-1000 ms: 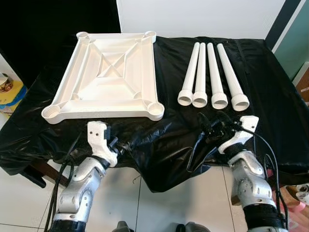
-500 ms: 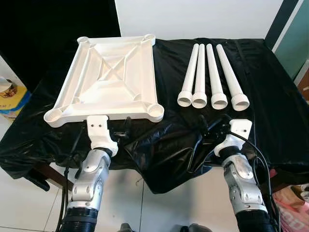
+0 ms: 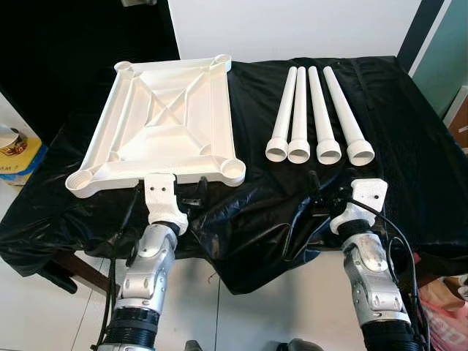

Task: Building children table

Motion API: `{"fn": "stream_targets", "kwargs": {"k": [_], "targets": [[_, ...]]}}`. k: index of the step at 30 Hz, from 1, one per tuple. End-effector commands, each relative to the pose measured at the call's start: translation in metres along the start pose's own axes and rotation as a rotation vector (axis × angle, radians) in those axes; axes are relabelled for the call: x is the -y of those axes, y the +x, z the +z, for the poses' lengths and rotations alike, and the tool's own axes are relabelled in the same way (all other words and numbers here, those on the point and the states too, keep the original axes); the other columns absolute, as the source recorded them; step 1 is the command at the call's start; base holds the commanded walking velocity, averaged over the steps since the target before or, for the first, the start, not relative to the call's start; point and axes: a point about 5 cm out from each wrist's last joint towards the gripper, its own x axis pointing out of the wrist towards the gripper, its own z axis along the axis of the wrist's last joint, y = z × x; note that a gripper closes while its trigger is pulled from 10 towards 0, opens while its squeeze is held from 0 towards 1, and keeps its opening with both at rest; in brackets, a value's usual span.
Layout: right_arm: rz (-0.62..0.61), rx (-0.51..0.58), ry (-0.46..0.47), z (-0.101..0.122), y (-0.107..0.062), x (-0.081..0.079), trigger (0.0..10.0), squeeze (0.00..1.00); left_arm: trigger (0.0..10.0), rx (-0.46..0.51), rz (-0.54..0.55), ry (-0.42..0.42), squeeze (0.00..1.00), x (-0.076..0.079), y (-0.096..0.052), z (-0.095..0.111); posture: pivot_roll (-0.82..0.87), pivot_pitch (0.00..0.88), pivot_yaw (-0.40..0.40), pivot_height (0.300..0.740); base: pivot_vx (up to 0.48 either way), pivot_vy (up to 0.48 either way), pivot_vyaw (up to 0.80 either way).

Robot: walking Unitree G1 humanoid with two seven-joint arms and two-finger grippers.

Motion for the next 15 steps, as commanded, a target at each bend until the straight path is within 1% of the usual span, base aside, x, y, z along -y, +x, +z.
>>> {"fn": "stream_targets", "kwargs": {"k": [1,3,7,9,12,15], "targets": [[0.001,-0.006,-0.009,-0.0022,-0.0001,-0.0013,10.0,0.00,10.0,-0.004,0.051,0.006,0.00,-0.0026,-0.0015,-0.0028,-0.15,0.062,0.050,0.740,0.000,0.000,0.00],[0.003,-0.004,-0.016,-0.0014,0.0015,-0.0021,10.0,0.00,10.0,-0.005,0.059,-0.002,0.00,-0.0035,-0.0014,-0.0041,-0.15,0.059,0.051,0.740,0.000,0.000,0.00],[0.006,0.003,-0.028,0.0004,0.0048,-0.0013,10.0,0.00,10.0,0.015,0.056,0.011,0.00,-0.0036,0.0004,-0.0013,-0.15,0.052,0.039,0.740,0.000,0.000,0.00],[0.006,0.000,-0.044,-0.0008,0.0061,-0.0008,10.0,0.00,10.0,0.012,0.077,0.005,0.00,-0.0069,0.0003,-0.0024,-0.14,0.051,0.040,0.740,0.000,0.000,0.00],[0.011,0.005,-0.046,0.0000,0.0075,-0.0016,10.0,0.00,10.0,0.015,0.075,0.005,0.00,-0.0075,-0.0008,-0.0033,-0.13,0.033,0.029,0.740,0.000,0.000,0.00],[0.010,0.006,-0.042,-0.0002,0.0088,-0.0022,10.0,0.00,10.0,0.017,0.069,0.004,0.00,-0.0071,-0.0008,-0.0034,-0.12,0.041,0.030,0.740,0.000,0.000,0.00]]}}
